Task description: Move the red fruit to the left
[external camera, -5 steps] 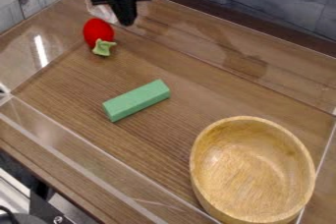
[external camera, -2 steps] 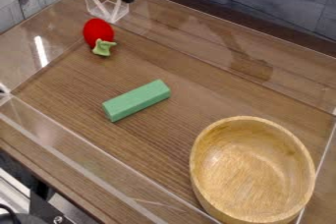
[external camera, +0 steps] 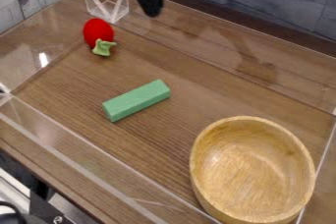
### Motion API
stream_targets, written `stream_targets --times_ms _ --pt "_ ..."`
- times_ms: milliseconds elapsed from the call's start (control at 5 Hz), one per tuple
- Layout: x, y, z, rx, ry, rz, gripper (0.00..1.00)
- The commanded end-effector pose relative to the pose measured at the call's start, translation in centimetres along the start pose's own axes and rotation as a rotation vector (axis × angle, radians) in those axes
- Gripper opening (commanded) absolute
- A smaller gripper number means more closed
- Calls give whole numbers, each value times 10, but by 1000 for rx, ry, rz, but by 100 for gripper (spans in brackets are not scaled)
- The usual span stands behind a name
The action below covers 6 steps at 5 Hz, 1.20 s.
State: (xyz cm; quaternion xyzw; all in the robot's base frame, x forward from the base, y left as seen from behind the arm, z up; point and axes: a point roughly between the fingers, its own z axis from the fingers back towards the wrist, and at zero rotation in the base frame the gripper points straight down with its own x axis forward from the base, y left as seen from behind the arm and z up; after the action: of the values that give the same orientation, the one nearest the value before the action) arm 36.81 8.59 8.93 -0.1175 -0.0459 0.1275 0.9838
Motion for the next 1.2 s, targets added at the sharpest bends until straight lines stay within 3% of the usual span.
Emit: stream_targets --times_ms 0,200,600,800,1000 --pt "2 -20 12 -1 -67 -150 0" --pt "-2 -26 -12 0 -36 -245 0" --pt "-3 -28 -29 20 -23 -227 0" --pt "-12 -32 -40 24 -17 -216 100" --pt "-21 -36 -45 20 -17 -194 100"
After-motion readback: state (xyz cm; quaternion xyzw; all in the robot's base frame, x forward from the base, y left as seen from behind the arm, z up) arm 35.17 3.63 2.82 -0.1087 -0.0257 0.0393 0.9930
